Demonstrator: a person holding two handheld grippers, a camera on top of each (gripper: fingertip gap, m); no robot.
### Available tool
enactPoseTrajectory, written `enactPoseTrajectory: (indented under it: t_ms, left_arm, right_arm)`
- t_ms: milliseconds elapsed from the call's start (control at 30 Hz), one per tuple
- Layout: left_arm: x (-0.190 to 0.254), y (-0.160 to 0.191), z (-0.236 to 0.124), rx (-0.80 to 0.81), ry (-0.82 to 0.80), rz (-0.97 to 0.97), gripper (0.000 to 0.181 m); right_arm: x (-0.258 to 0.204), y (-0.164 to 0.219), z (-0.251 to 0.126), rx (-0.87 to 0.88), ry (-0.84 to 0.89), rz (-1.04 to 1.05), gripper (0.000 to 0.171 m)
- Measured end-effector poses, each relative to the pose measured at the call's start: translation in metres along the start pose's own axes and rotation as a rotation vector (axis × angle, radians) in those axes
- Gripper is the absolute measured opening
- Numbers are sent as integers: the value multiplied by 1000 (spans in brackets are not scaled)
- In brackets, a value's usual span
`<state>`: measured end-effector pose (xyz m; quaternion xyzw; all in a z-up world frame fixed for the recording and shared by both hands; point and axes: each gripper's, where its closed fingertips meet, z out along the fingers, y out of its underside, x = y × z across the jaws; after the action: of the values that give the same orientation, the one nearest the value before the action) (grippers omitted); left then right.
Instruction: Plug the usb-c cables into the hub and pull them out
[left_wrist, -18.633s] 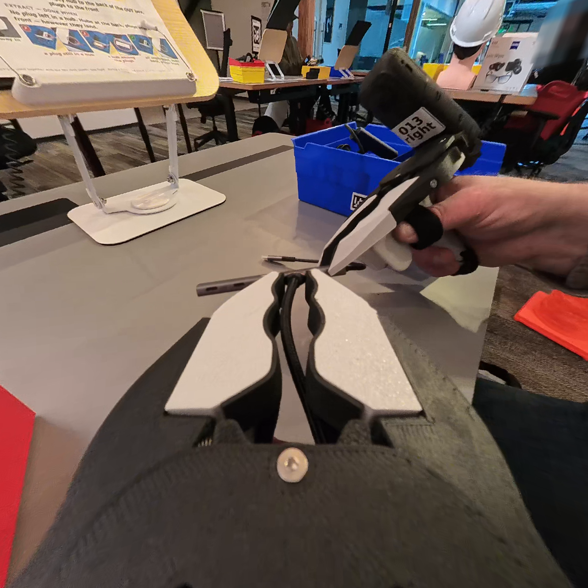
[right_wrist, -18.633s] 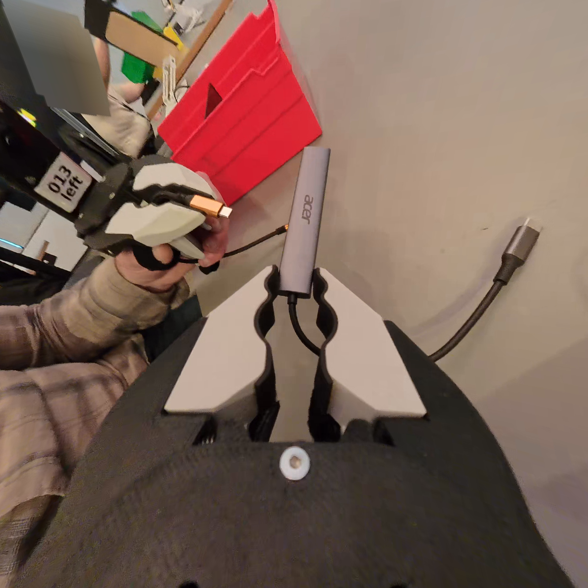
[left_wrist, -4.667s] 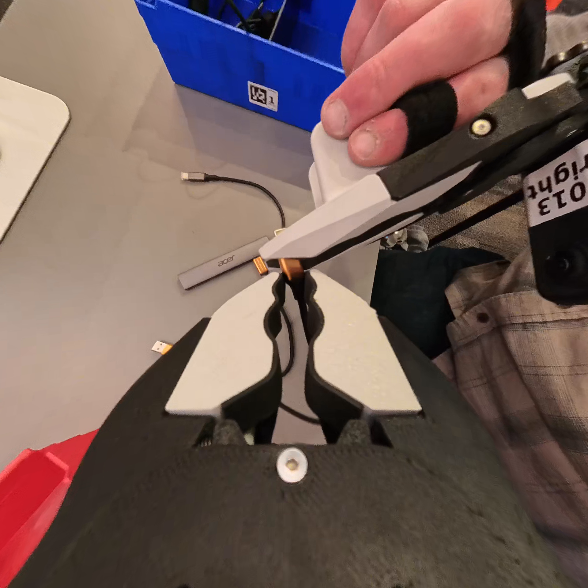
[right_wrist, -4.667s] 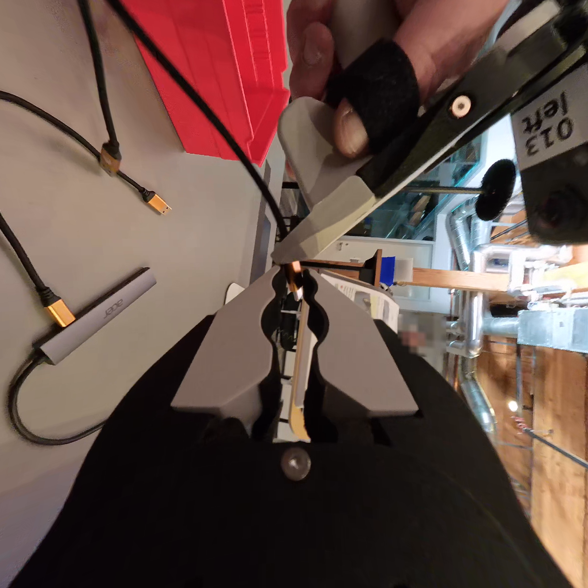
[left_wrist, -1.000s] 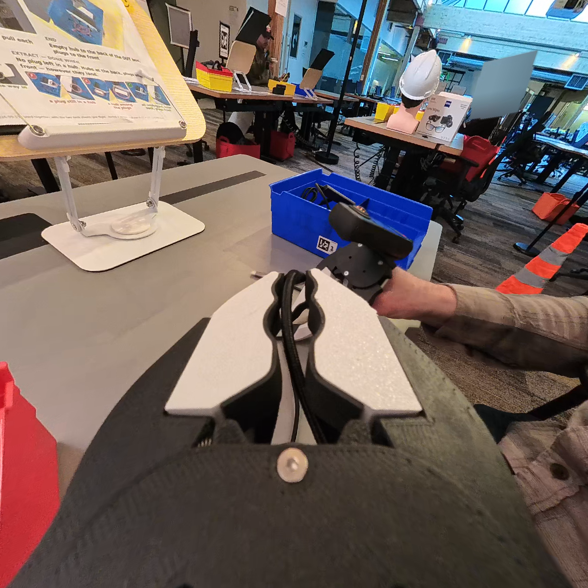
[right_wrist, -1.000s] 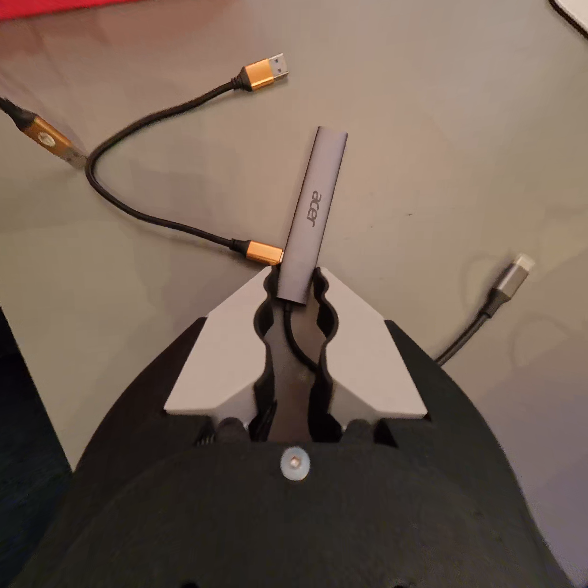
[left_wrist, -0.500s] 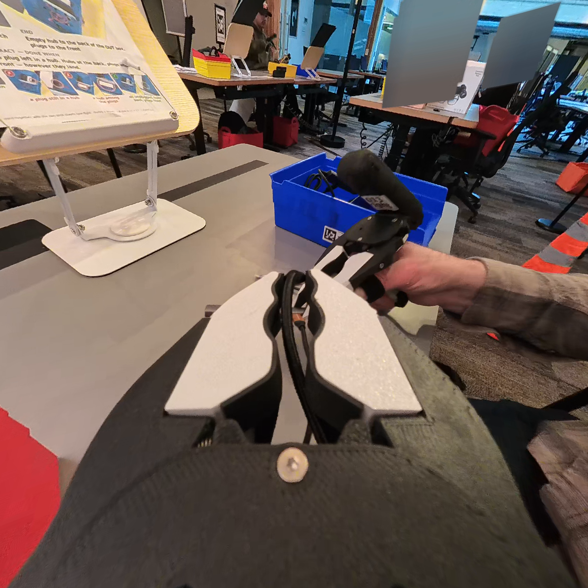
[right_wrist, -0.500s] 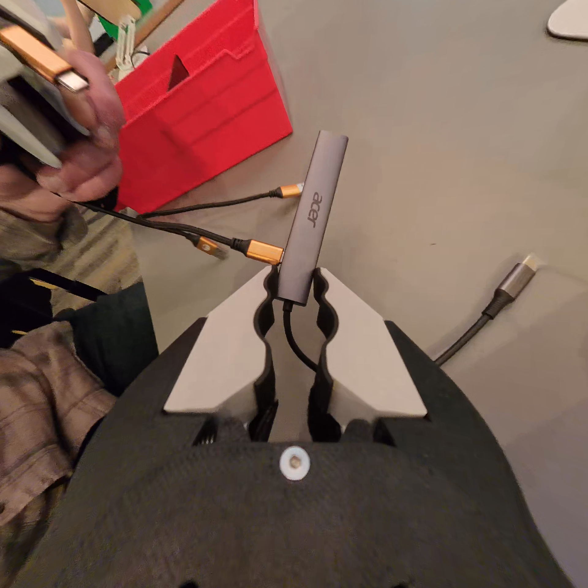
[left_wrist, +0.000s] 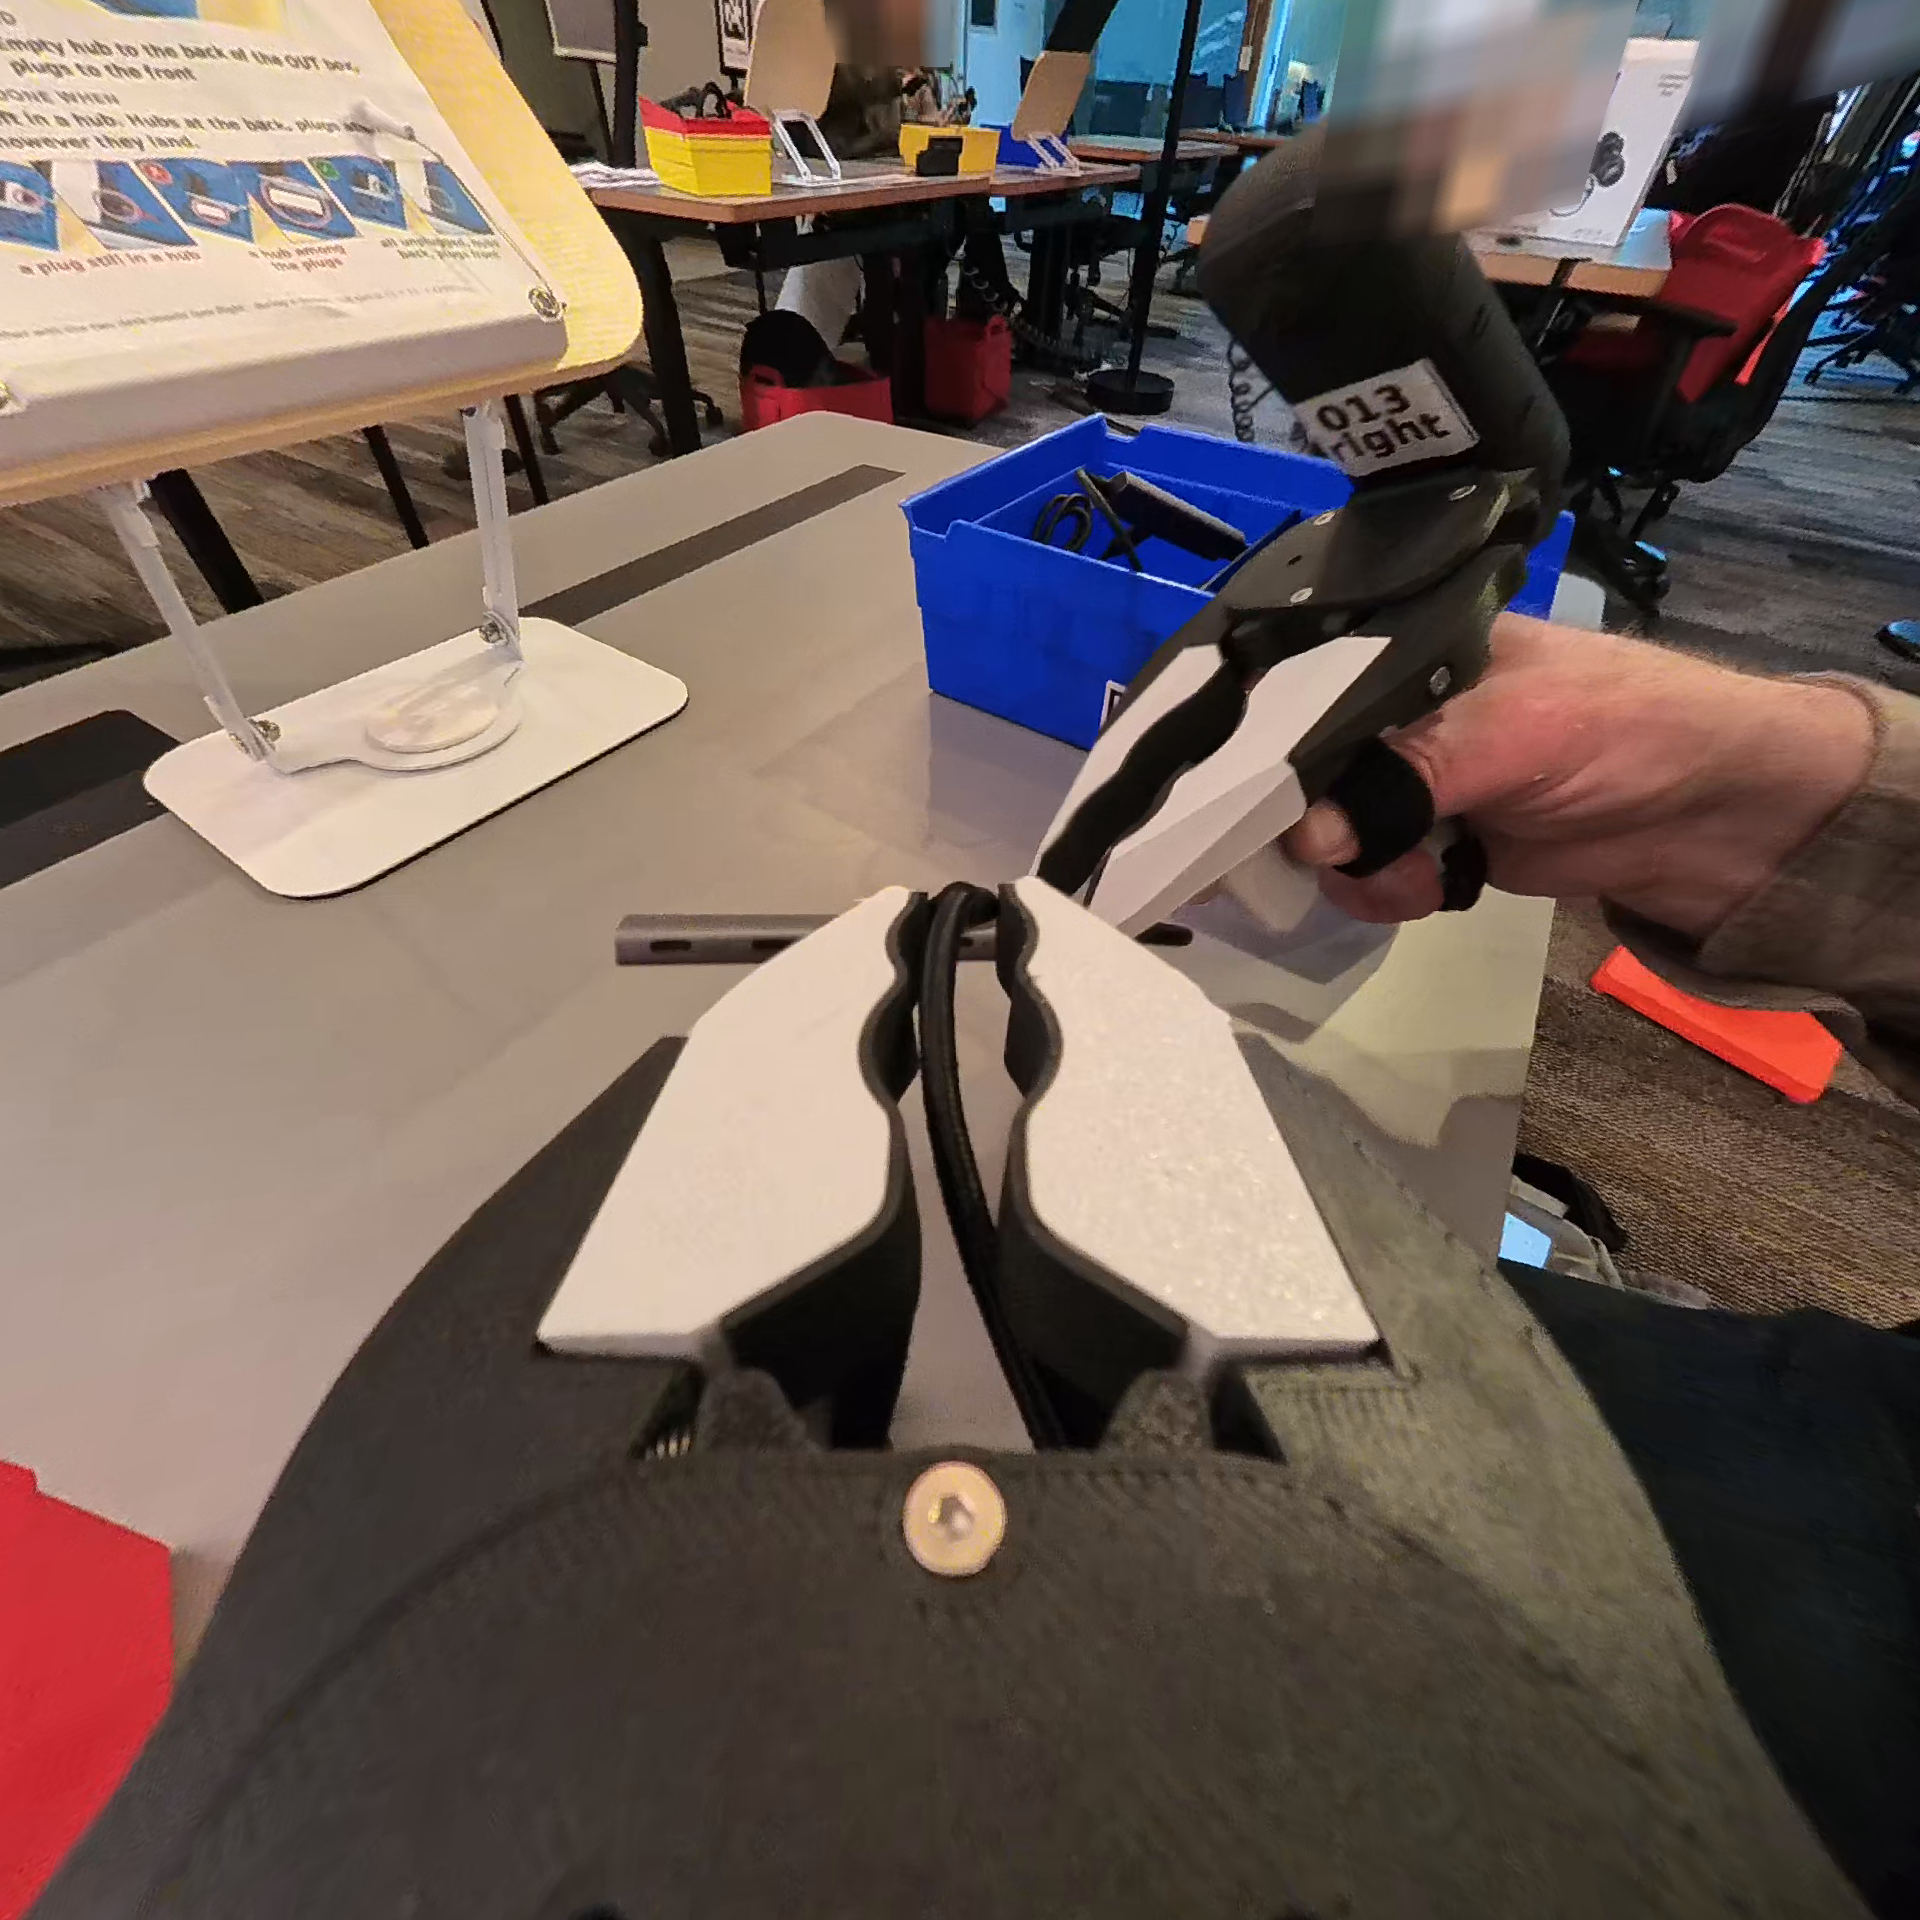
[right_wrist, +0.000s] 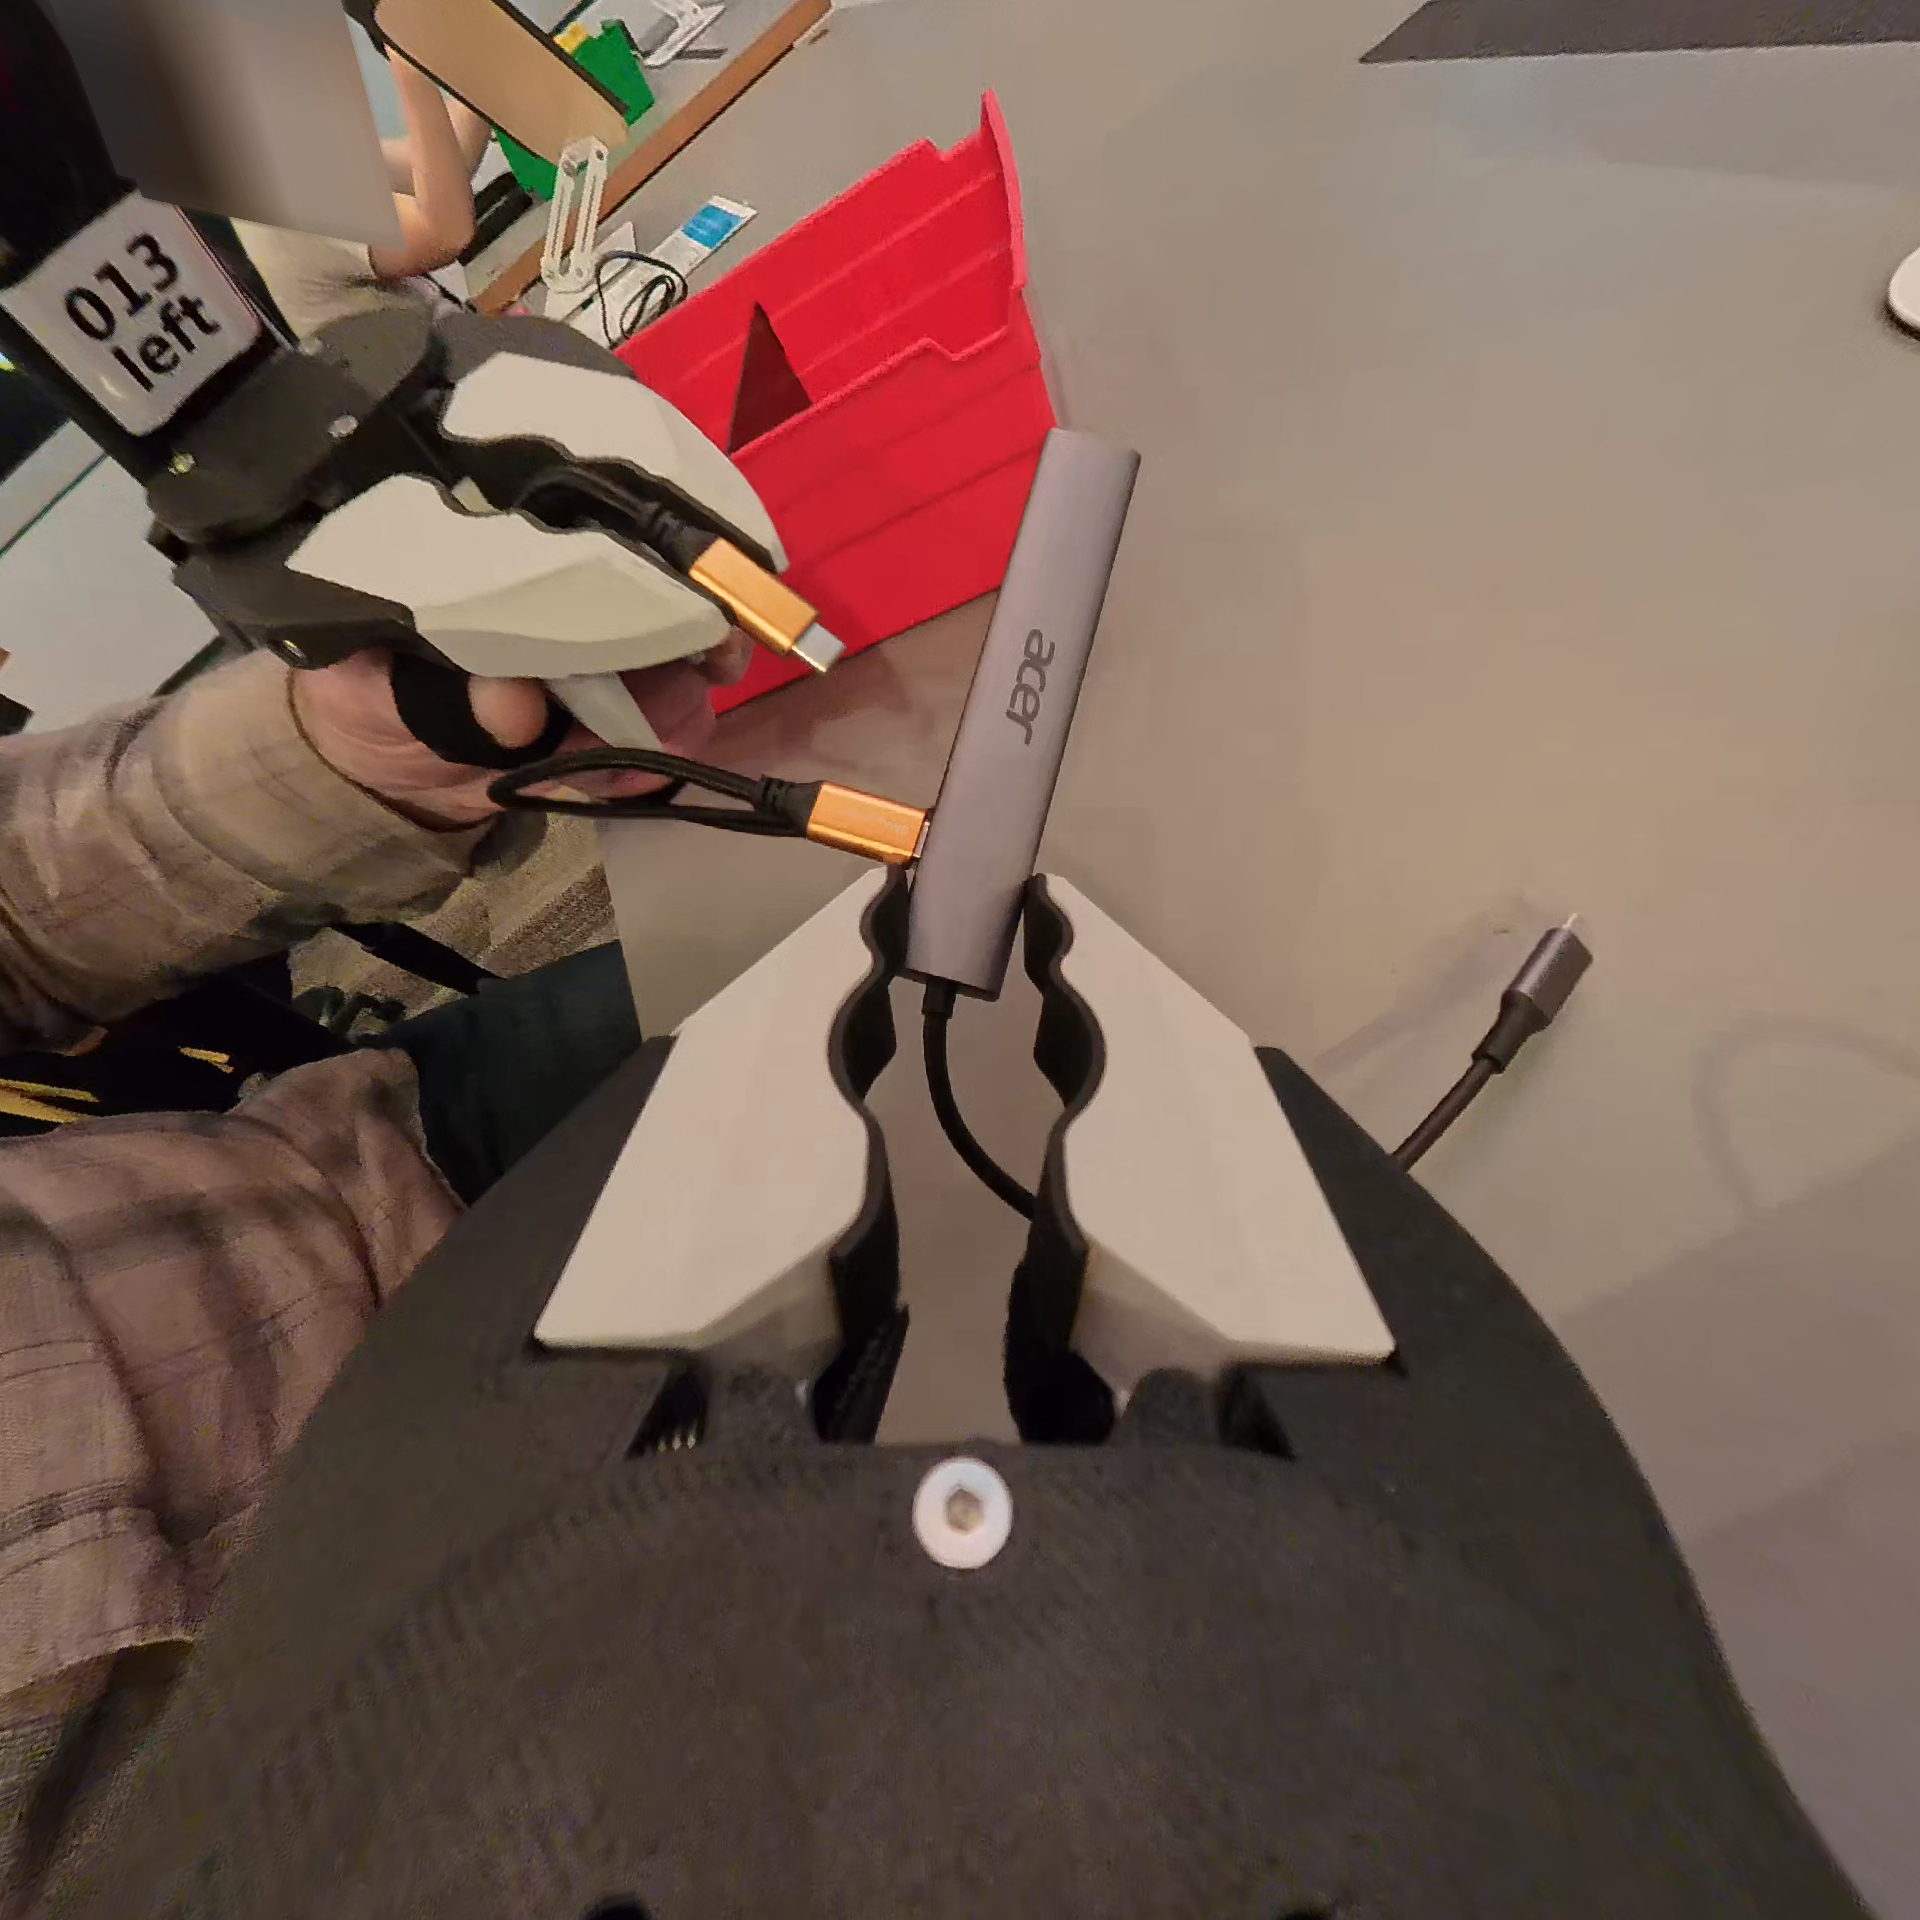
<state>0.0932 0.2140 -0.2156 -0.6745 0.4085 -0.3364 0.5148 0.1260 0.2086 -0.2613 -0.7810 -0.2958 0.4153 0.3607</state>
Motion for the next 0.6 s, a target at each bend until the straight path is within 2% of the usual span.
enactPoseTrajectory:
  t_ms: [600]
  left_arm:
    - [2, 1, 4, 121, -133, 116, 12]
  right_arm:
    - [-14, -10, 0, 27, -38, 13, 20]
